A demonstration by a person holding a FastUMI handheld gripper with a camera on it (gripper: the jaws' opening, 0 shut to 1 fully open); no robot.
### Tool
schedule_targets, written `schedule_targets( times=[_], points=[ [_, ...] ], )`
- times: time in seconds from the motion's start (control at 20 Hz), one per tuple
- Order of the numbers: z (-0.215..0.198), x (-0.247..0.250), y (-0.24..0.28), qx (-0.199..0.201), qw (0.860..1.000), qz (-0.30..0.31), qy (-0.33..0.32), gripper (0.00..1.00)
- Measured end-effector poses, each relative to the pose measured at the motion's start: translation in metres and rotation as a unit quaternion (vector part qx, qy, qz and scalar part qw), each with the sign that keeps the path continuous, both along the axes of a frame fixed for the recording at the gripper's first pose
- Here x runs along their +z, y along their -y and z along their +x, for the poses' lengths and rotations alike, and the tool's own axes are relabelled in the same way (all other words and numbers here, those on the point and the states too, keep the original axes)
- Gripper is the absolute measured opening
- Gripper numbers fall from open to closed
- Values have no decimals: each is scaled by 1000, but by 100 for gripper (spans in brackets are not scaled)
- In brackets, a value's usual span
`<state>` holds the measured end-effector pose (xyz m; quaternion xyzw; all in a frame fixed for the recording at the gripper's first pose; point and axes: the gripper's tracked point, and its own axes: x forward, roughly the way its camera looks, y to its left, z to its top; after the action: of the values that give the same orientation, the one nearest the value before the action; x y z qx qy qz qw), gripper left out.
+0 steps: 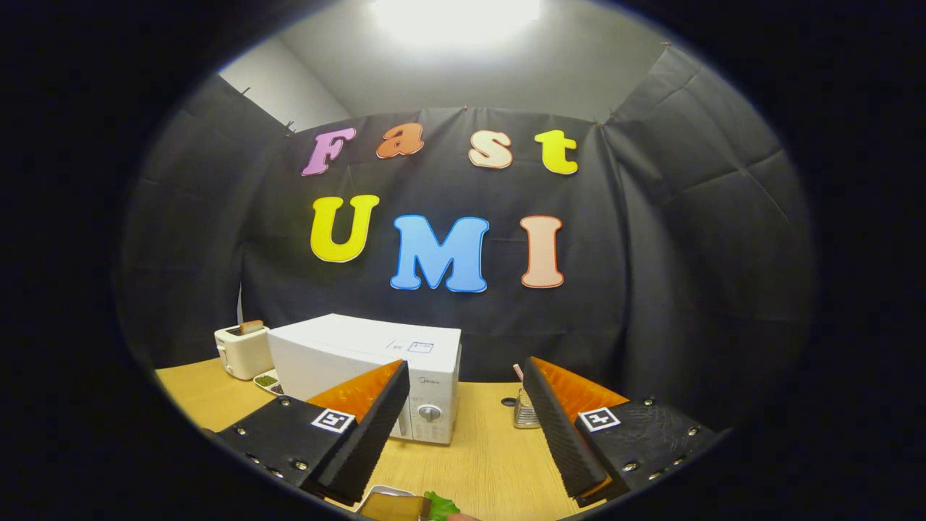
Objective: Open the microwave, put the food inside, and close the microwave door.
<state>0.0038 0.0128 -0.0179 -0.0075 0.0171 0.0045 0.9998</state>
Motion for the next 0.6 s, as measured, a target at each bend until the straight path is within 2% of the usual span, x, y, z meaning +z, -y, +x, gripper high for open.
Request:
schedule_targets(
  times=[0.3,0.6],
  points=[
    [5,-14,6,-4,1000,8,-7,97],
    [33,-33,-37,15,1000,12,2,97]
  ],
)
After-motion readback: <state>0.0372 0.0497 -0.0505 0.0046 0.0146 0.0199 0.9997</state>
